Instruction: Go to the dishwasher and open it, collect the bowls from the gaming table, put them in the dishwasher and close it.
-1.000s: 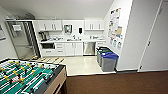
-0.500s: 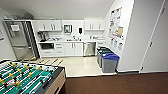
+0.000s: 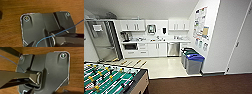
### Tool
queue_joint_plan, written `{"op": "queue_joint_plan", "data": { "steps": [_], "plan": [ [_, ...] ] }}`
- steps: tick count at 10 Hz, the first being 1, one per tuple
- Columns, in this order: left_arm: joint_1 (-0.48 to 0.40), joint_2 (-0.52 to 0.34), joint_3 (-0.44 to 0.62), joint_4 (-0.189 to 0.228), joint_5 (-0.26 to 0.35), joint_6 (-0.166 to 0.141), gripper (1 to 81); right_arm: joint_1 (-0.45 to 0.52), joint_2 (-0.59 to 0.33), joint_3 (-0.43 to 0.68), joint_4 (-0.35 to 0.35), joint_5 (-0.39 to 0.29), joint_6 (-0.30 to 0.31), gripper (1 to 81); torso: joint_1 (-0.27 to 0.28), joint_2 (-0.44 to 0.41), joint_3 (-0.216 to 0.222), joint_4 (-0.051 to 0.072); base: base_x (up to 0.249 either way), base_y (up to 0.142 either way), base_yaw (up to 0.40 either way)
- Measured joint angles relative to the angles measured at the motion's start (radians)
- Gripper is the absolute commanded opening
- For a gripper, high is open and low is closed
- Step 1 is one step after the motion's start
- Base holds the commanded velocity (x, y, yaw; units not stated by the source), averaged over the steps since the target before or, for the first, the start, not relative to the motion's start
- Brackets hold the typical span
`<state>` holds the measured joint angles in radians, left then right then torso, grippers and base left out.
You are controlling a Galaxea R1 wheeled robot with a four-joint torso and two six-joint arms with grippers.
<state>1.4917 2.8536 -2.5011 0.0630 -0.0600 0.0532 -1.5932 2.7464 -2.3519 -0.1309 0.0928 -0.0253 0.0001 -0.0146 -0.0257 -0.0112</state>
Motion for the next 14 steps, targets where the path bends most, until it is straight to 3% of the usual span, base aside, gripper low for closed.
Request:
{"op": "queue_joint_plan", "data": {
  "steps": [14],
  "plan": [
    [0.001, -0.002, 0.000, 0.000, -0.004, -0.002, 81.1, 0.000, 0.006, -0.016, 0.000, 0.001, 0.001, 81.1, 0.000, 0.000, 0.000, 0.000, 0.133, 0.000, 0.000]
  ]
}}
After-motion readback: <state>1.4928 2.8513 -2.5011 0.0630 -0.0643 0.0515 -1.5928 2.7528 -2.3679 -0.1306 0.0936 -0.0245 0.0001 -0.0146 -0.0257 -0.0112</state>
